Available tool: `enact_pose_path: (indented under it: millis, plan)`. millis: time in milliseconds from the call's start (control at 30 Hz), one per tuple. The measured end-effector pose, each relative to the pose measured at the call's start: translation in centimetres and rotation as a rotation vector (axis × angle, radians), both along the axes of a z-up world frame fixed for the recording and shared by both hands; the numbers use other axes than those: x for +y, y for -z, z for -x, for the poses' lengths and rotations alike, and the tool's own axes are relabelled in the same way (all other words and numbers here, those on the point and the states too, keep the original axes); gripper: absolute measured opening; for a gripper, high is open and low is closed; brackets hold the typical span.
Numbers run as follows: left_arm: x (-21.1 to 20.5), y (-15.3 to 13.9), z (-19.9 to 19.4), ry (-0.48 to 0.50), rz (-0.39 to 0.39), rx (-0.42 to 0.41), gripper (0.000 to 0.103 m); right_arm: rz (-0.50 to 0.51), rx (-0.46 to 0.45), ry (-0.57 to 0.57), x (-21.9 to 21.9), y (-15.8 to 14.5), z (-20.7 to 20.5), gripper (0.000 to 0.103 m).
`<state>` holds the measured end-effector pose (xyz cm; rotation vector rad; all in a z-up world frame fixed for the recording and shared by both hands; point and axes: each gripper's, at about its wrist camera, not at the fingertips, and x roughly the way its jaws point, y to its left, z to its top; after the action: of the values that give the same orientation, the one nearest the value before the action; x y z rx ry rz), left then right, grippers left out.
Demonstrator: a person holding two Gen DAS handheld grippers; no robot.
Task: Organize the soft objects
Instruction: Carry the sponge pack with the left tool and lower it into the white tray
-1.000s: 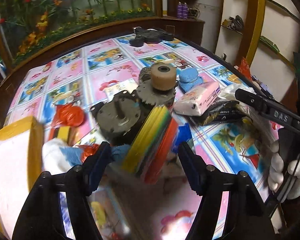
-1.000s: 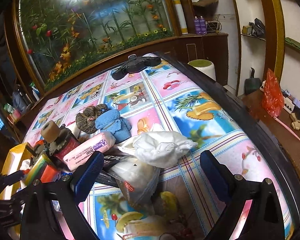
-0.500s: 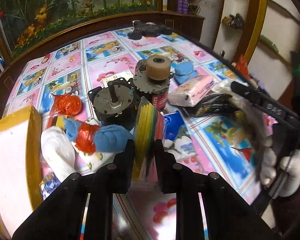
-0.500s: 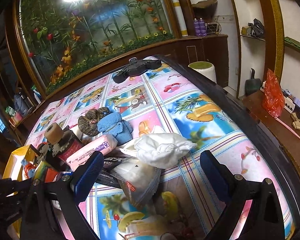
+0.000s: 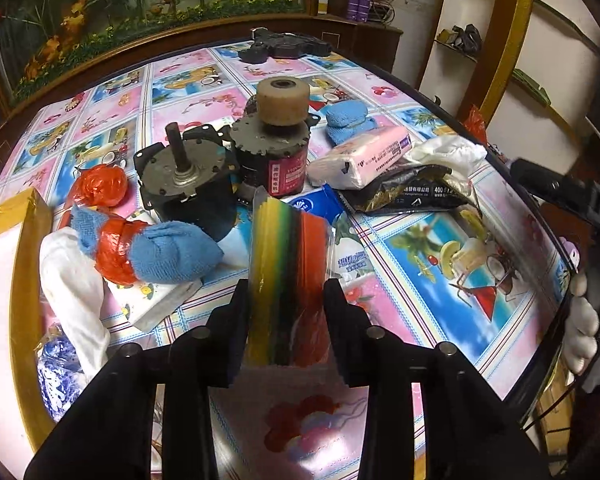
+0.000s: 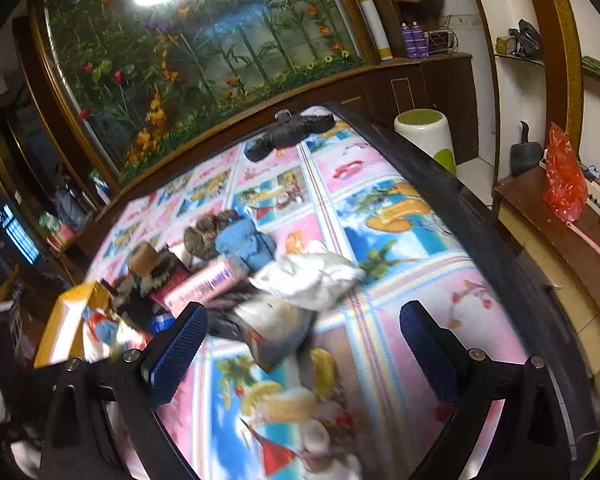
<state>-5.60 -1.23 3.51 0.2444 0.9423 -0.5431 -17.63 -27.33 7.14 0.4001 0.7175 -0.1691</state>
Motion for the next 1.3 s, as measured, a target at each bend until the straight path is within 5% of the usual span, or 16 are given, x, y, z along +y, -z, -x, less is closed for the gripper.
enact_pose_path:
  millis: [167, 400, 600, 767, 967, 1033, 1067, 1300]
  plan:
    - [1.8, -1.3, 0.8, -0.023, 0.066, 0.011, 0.024, 0.061, 0.076, -0.044, 1.0, 0.0, 0.5, 0.097]
    - [7.7, -4.4, 3.3, -0.095, 0.219, -0.006, 0.025, 0.144, 0.027, -0.107, 3.8, -2.4, -1.6, 0.091]
    - [14.9, -5.8, 4.8, -0.240, 0.316, -0.022, 0.025, 0.135, 0.066, -0.307, 9.3, -2.2, -4.6, 0.091]
    - [18.4, -6.4, 5.5, -0.325, 0.330, -0.045, 0.025, 0.125, 0.122, -0.396, 12.6, -0.7, -7.0, 0.091]
    - [19.7, -6.1, 5.3, -0.349, 0.332, -0.054, 0.025, 0.215, 0.215, -0.326, 14.6, 1.6, -11.8, 0.089]
    - [20.2, -6.1, 5.0, -0.357, 0.326, -0.052, 0.025, 0.206, 0.246, -0.333, 15.2, 2.6, -13.0, 0.075]
    - [20.7, -6.2, 4.8, -0.364, 0.324, -0.051, 0.025, 0.188, 0.270, -0.344, 15.3, 3.2, -13.5, 0.053]
    - [24.2, -8.0, 3.1, -0.381, 0.324, -0.074, 0.025, 0.143, 0.217, -0.361, 15.8, 0.0, -10.9, 0.049]
